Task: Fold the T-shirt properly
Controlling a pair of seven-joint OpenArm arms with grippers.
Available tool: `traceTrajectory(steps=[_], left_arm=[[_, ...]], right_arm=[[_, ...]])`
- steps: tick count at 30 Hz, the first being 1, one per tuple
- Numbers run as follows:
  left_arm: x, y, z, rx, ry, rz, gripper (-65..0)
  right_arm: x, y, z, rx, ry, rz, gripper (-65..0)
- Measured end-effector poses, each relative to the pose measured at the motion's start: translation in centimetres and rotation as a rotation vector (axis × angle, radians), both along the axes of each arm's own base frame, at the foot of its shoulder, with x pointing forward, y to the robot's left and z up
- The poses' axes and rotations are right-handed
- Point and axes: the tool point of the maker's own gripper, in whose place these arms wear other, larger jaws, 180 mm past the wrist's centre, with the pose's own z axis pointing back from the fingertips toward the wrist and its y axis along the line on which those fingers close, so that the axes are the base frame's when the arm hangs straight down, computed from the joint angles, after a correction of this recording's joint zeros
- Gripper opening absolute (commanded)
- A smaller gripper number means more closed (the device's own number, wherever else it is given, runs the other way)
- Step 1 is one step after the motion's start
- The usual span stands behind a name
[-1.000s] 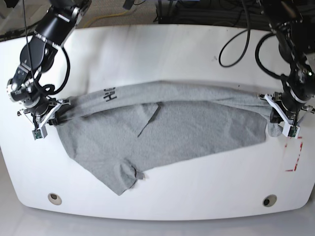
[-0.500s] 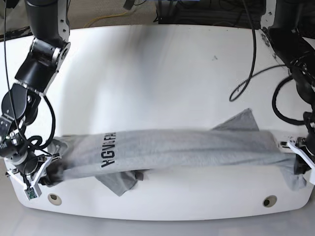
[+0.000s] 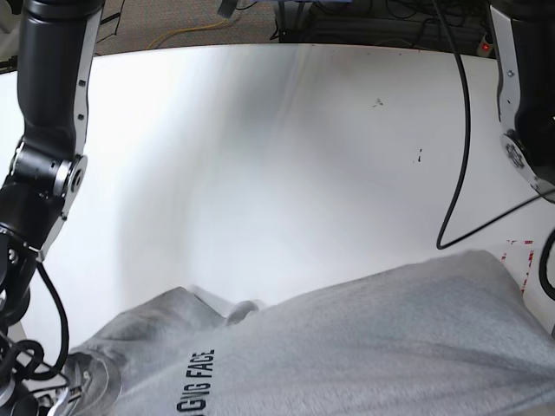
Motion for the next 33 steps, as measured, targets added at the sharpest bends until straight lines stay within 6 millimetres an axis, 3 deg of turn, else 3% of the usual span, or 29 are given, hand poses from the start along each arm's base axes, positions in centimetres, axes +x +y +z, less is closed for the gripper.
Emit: traceTrajectory(steps=[4,7,9,13,18,23,27,33], left_arm=[[0.7,1.7,4.9,-0.015,-0.056,0.012,-64.0],[0.8,2.7,8.2,-0.024,-0.091,0.022,-64.0],[0.9,2.3,9.0,-0.009,-0.099,0.014,-64.0],[1.4,0.7,8.0,0.057,-0.071,-0.036,-64.0],[1.0,-0.1,3.0,0.136,0.041,-0.022,-64.0],[0.3,-2.0,-1.8,0.223,0.128,-0.058,-64.3],[-0.9,-2.3,-8.1,0.249,0.268,-0.076,-64.3],[-4.6,-1.4,-19.2,0.203,0.525,-0.089,-64.4]], right_arm=[[-0.2,1.7,5.3,-0.068,-0.094,0.032,-65.0],[-0.8,1.7,7.2,-0.073,-0.134,0.040,-65.0],[-1.1,1.3,7.3,-0.087,-0.136,0.021,-65.0],[-1.6,0.3,3.4,-0.083,-0.072,-0.019,-65.0],[-3.0,-0.6,-4.7,-0.062,0.056,-0.040,-65.0],[-5.6,-1.0,-10.8,-0.041,0.137,-0.062,-65.0],[-7.9,-0.6,-15.3,-0.007,0.202,-0.071,-65.0],[-12.1,-0.7,-22.0,0.055,0.325,-0.103,-65.0]])
